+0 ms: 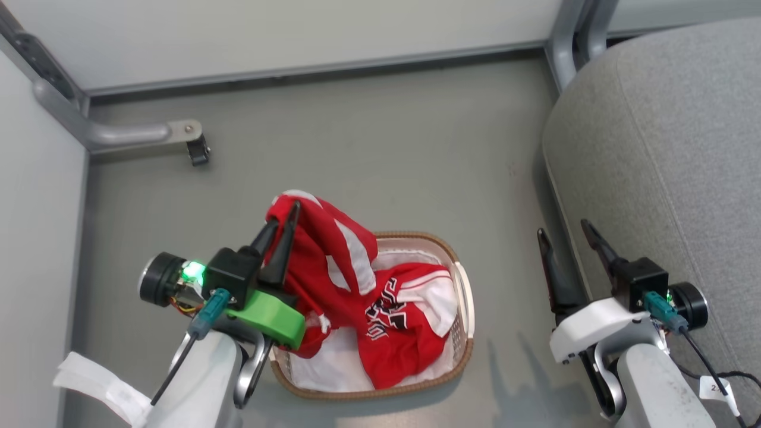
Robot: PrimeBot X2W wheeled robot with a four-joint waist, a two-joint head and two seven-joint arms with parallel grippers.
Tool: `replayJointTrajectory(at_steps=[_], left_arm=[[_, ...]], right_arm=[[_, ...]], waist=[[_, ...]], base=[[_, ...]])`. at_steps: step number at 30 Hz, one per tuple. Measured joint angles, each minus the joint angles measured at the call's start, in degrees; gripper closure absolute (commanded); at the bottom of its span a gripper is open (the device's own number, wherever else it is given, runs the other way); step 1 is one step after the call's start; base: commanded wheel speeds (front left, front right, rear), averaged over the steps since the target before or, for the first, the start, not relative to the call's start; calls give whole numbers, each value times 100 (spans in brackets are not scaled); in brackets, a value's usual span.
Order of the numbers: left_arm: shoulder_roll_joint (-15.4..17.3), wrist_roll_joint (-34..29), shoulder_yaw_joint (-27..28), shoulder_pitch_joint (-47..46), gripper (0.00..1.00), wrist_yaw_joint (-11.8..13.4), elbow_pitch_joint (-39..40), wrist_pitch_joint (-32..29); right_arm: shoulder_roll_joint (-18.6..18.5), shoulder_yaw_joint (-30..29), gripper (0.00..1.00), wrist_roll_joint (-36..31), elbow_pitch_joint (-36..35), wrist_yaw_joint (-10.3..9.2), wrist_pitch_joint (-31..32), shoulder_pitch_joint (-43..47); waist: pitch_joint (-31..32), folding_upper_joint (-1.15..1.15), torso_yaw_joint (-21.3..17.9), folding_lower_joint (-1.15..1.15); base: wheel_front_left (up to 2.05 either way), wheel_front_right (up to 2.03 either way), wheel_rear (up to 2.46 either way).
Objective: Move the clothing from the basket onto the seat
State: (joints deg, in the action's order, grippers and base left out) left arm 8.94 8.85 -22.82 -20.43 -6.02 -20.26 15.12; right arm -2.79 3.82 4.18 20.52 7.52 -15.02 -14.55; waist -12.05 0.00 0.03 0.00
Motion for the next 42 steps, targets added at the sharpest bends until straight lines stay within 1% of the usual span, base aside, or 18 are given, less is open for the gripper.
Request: replayJointTrajectory(at_steps=[4, 7, 13, 18, 22, 27, 29, 31, 35, 38, 42], left_arm=[[-60, -67, 269, -1, 100, -9, 257, -1], [-87, -136, 348, -30, 100, -52, 414, 0], [-156, -201, 405, -224, 100, -87, 750, 0], [-232, -223, 376, -261, 100, -105, 881, 0], [-250, -302, 299, -261, 100, -111, 910, 0], [-318, -320, 134, -256, 100, -113, 944, 0], [-383, -319, 36, -255, 100, -129, 957, 0], [-423, -305, -35, -255, 100, -129, 973, 0], [-460, -287, -300, -254, 100, -130, 983, 0], [-493, -234, -485, -259, 100, -132, 1007, 0], [-547, -169, -720, -265, 100, -136, 1017, 0]], right_arm=[[1, 64, 0, 103, 47, 0, 0, 164], [1, 115, 0, 143, 79, 0, 0, 265], [1, 189, 0, 185, 123, 0, 0, 470], [-2, 252, 0, 224, 110, 0, 0, 519], [-4, 779, 0, 380, -71, 0, 1, 465], [0, 1924, 0, 699, -269, 0, -4, 3], [2, 2387, 0, 985, -292, 0, -7, -258], [2, 2765, 0, 1060, -207, 0, -5, -525], [2, 3521, 0, 1144, 277, 0, -7, -1211], [7, 3747, 0, 1144, 662, 0, -7, -1569], [-1, 3684, 0, 1122, 977, 0, -7, -1753]], waist=[[327, 0, 75, 0], [553, 0, 113, 0], [930, 0, 165, 0], [1068, 0, 197, 0], [1053, 0, 232, 0], [1027, 0, 320, 0], [1021, 0, 375, 0], [1016, 0, 427, 0], [1000, 0, 560, 0], [987, 0, 662, 0], [981, 0, 805, 0]], base=[[0, 0, 0], [0, 0, 0], [0, 0, 0], [0, 0, 0], [0, 0, 0], [0, 0, 0], [0, 0, 0], [0, 0, 0], [0, 0, 0], [0, 0, 0], [0, 0, 0]])
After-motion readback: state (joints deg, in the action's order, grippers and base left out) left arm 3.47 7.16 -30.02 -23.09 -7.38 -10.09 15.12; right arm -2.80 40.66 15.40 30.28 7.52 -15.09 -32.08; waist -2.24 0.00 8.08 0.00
